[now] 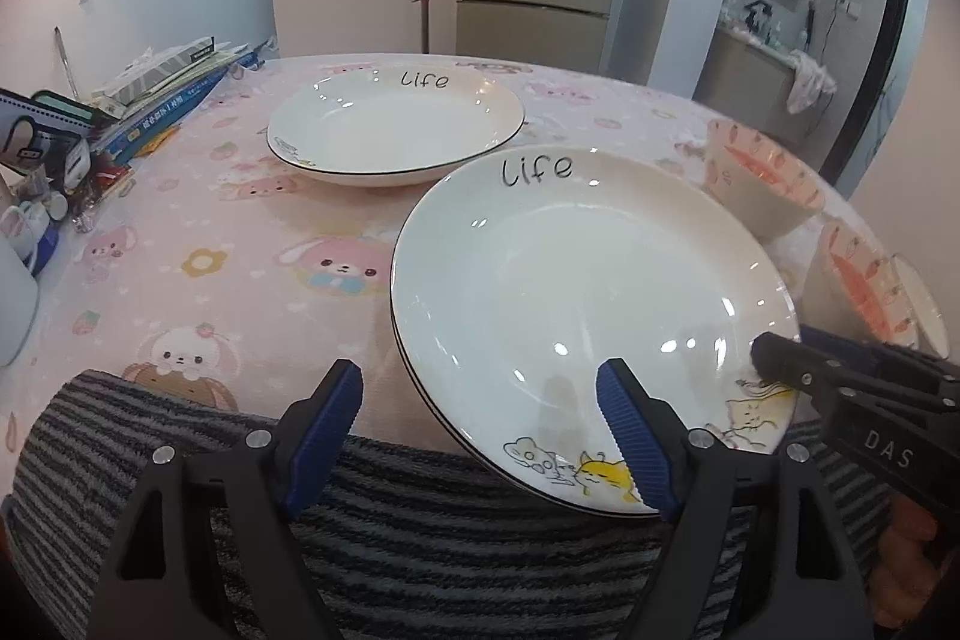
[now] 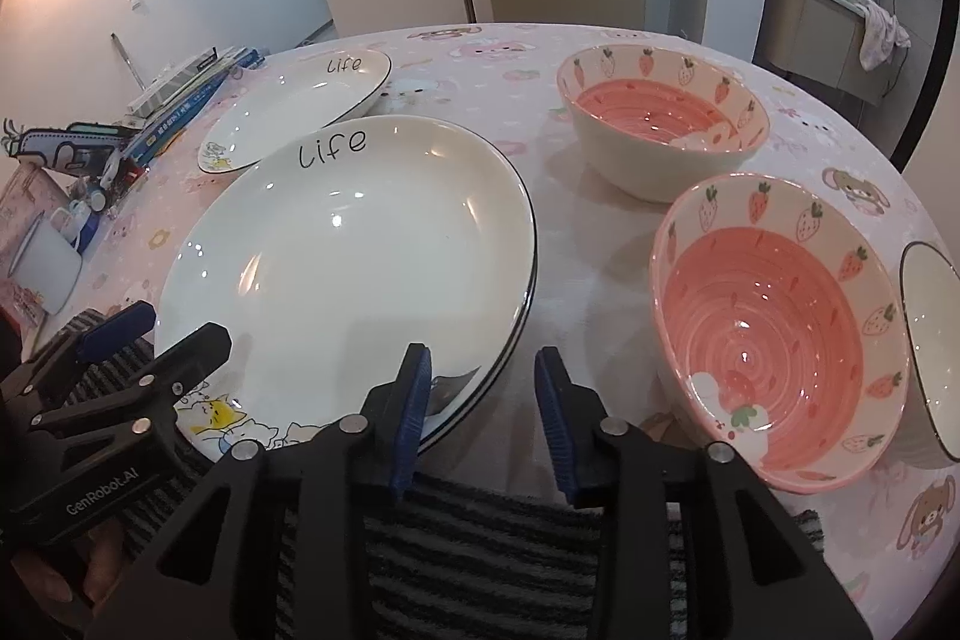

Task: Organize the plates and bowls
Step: 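Open both tools to release the plate on the stack, then move both tools to the next white 'life' plate with cartoon rim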

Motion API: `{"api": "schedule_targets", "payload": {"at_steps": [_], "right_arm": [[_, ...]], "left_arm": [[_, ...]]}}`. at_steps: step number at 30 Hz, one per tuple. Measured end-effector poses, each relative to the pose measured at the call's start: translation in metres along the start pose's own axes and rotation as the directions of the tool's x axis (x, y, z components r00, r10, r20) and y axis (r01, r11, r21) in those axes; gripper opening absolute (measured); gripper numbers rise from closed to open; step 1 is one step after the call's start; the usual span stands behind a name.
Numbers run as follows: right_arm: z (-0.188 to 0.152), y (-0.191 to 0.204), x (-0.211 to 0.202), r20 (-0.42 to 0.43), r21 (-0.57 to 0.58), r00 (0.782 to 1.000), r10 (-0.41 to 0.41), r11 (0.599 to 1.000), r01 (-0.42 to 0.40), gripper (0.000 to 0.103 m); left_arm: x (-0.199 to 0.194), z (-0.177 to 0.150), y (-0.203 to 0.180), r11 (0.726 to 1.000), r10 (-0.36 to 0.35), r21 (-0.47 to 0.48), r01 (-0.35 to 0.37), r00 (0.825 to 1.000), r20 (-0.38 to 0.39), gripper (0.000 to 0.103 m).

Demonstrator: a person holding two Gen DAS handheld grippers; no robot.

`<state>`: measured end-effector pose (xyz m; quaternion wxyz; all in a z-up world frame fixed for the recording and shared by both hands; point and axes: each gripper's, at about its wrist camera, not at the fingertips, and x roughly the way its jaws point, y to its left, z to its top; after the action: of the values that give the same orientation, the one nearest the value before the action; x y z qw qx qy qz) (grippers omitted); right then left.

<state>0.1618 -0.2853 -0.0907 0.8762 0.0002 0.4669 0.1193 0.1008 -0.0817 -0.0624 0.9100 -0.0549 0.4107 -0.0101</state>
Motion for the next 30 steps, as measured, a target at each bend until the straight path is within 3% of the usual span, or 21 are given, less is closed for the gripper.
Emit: {"api": "schedule_targets", "payload": {"at_steps": [2, 4, 6, 9, 13, 16, 19, 21, 23, 26, 30], "right_arm": [[0.001, -0.005, -0.004, 0.008, 0.025, 1.0, 0.023, 0.999, -0.023, 0.036], [0.002, -0.008, -0.011, 0.047, 0.033, 0.996, 0.07, 0.997, -0.071, 0.046], [0.002, -0.006, -0.021, 0.096, 0.019, 0.995, 0.042, 0.999, -0.045, 0.052], [0.003, -0.001, -0.037, 0.151, -0.006, 0.989, -0.003, 1.0, 0.004, 0.053], [0.013, 0.001, -0.063, 0.19, -0.002, 0.982, 0.006, 1.0, -0.006, 0.054], [0.025, 0.01, -0.088, 0.244, -0.029, 0.97, 0.005, 1.0, 0.002, 0.055], [0.039, 0.023, -0.115, 0.321, -0.061, 0.947, -0.01, 0.998, 0.032, 0.057], [0.051, 0.033, -0.128, 0.362, -0.078, 0.932, -0.009, 0.996, 0.04, 0.057], [0.061, 0.04, -0.142, 0.404, -0.076, 0.915, -0.008, 0.996, 0.042, 0.058], [0.071, 0.047, -0.155, 0.447, -0.056, 0.894, 0.018, 0.998, 0.008, 0.064], [0.098, 0.056, -0.16, 0.459, -0.037, 0.887, 0.047, 0.999, -0.034, 0.064]], "left_arm": [[-0.012, -0.001, 0.002, 0.999, -0.051, -0.002, 0.051, 0.998, 0.042, 0.082], [-0.023, -0.004, -0.002, 0.995, -0.094, 0.043, 0.091, 0.992, 0.081, 0.082], [-0.038, -0.007, -0.007, 0.995, -0.071, 0.074, 0.061, 0.989, 0.133, 0.082], [-0.062, -0.006, -0.01, 0.993, -0.05, 0.116, 0.027, 0.978, 0.204, 0.082], [-0.1, 0.004, 0.0, 0.994, -0.051, 0.11, 0.02, 0.957, 0.287, 0.082], [-0.128, 0.015, 0.01, 0.992, -0.076, 0.117, 0.037, 0.935, 0.347, 0.082], [-0.147, 0.026, 0.009, 0.989, -0.034, 0.147, -0.03, 0.909, 0.415, 0.083], [-0.161, 0.039, 0.014, 0.991, -0.065, 0.135, 0.006, 0.895, 0.441, 0.082], [-0.179, 0.055, 0.022, 0.992, -0.101, 0.118, 0.048, 0.865, 0.492, 0.083], [-0.191, 0.075, 0.028, 0.995, -0.06, 0.097, 0.006, 0.824, 0.564, 0.083], [-0.191, 0.109, 0.038, 0.996, -0.061, 0.087, 0.012, 0.807, 0.587, 0.083]]}}
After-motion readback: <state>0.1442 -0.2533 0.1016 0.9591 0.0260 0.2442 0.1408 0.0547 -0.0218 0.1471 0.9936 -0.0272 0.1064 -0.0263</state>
